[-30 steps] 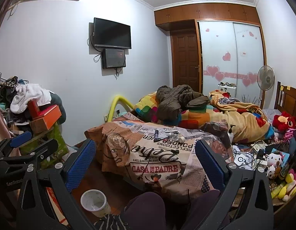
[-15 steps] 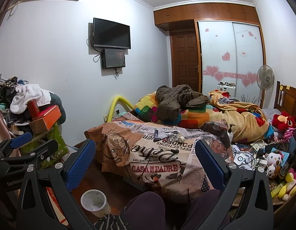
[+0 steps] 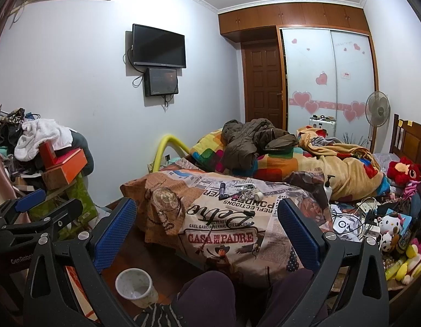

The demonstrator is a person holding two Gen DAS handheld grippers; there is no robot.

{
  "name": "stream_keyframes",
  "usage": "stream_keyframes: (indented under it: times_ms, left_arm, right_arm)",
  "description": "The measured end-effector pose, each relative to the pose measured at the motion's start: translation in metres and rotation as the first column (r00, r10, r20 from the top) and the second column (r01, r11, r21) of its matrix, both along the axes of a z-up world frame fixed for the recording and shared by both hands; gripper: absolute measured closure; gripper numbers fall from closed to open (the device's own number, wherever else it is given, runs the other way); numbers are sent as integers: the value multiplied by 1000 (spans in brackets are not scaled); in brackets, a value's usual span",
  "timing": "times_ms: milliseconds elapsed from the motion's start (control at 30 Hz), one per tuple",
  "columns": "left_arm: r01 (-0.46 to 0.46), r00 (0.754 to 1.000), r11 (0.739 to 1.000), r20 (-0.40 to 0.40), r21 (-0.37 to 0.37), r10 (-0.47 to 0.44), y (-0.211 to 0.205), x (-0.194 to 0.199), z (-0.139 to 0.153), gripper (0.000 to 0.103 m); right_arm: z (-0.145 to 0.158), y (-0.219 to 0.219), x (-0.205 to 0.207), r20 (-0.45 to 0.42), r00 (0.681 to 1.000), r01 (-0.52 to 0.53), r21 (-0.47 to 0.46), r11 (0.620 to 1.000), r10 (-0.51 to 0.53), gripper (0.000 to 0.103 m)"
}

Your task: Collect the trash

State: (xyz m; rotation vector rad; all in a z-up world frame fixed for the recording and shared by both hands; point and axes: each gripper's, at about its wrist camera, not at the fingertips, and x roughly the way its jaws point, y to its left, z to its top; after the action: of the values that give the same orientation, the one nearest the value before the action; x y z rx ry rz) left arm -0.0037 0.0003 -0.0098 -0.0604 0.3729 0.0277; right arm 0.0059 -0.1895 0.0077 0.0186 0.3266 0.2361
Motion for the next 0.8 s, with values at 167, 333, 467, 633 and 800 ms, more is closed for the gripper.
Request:
stream_keyframes:
  times_ms: [167,333,467,633,800]
  left_arm:
    - [0,1000,1000,-1,0,0,1,0,0,0]
    - [3,1000,1000,-2,-6,-3,2,1,1,0]
    - [4,1000,1000,-3,-8,-4,2,1,0,0]
    - [4,1000,1000,-4,-10,-4,1,1,0,0]
    - [5,1000,1000,-15,-15,-5,-5,6,-6,0]
  right_arm:
    - [0,1,1,0,1000,0,0,1000,0,0]
    - [0,1,1,0,1000,0,0,1000,0,0]
    - [0,1,1,0,1000,0,0,1000,0,0]
    - [-1,1,1,-5,1000,-1,5,1000,1,0]
    - [-5,3,7,-23,1000,-2,11,1000,2,0]
